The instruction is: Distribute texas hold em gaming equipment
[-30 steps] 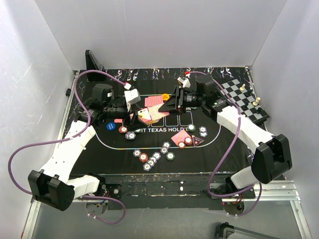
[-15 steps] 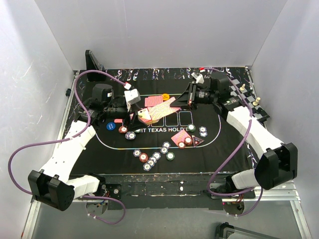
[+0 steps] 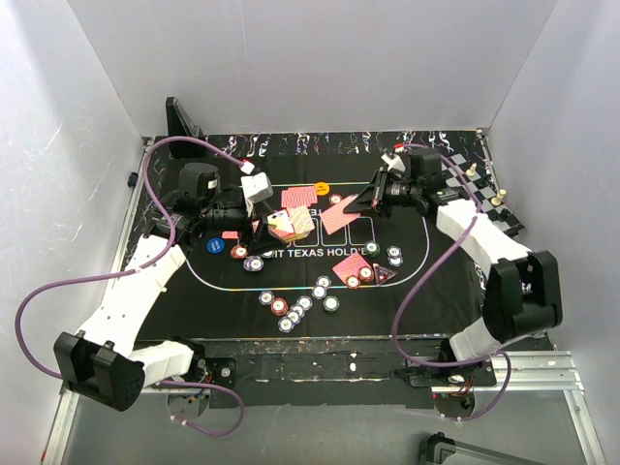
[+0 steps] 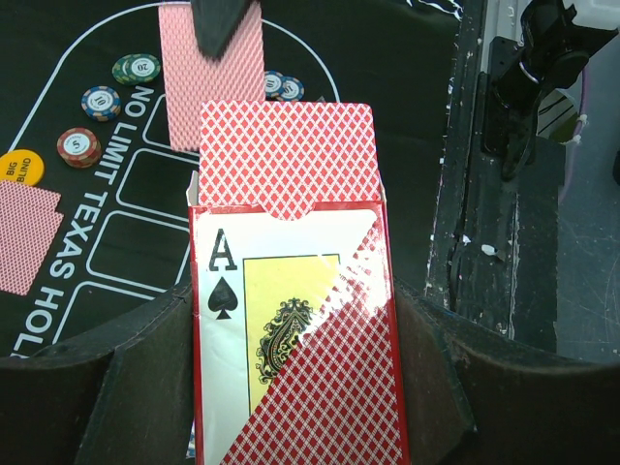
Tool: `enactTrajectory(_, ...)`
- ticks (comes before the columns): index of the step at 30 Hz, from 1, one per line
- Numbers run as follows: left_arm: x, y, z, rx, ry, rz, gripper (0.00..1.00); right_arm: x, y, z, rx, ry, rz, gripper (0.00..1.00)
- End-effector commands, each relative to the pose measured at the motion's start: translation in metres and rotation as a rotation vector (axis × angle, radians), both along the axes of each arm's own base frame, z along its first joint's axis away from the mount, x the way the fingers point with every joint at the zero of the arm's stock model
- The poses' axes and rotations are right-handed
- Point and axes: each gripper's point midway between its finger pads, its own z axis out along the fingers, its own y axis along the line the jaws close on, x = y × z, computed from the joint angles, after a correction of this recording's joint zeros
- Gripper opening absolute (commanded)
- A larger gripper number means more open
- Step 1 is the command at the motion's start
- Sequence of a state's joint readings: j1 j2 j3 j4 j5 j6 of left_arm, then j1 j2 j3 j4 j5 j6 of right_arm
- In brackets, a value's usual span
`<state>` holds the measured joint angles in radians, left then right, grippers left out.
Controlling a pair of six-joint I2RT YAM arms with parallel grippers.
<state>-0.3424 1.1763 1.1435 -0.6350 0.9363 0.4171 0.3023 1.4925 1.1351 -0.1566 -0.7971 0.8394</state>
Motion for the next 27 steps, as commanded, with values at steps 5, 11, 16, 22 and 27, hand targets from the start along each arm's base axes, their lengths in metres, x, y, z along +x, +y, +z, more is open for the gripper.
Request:
enactTrajectory(5,-0.008,-0.001,0.030,-0.054,-0.080,-0.031,0.00,0.009,0.007,-0.097,-0.243,0.033,0.003,0.01)
enactTrajectory(11,-0.010,-0.001,0.030,-0.053,-0.080,-0.032,0.00,0.004,0.006,-0.140,-0.327,0.080,0.008,0.01)
enactTrajectory(16,-0.012,0.000,0.031,-0.055,-0.080,-0.034,0.00,-0.006,-0.003,-0.172,-0.416,0.119,0.005,0.01)
enactTrajectory(22,-0.014,0.001,0.030,-0.053,-0.076,-0.035,0.00,-0.014,-0.018,-0.194,-0.500,0.153,-0.030,0.10)
enactTrajectory(27,-0.016,0.001,0.030,-0.054,-0.076,-0.036,0.00,-0.016,-0.030,-0.193,-0.570,0.134,-0.058,0.21)
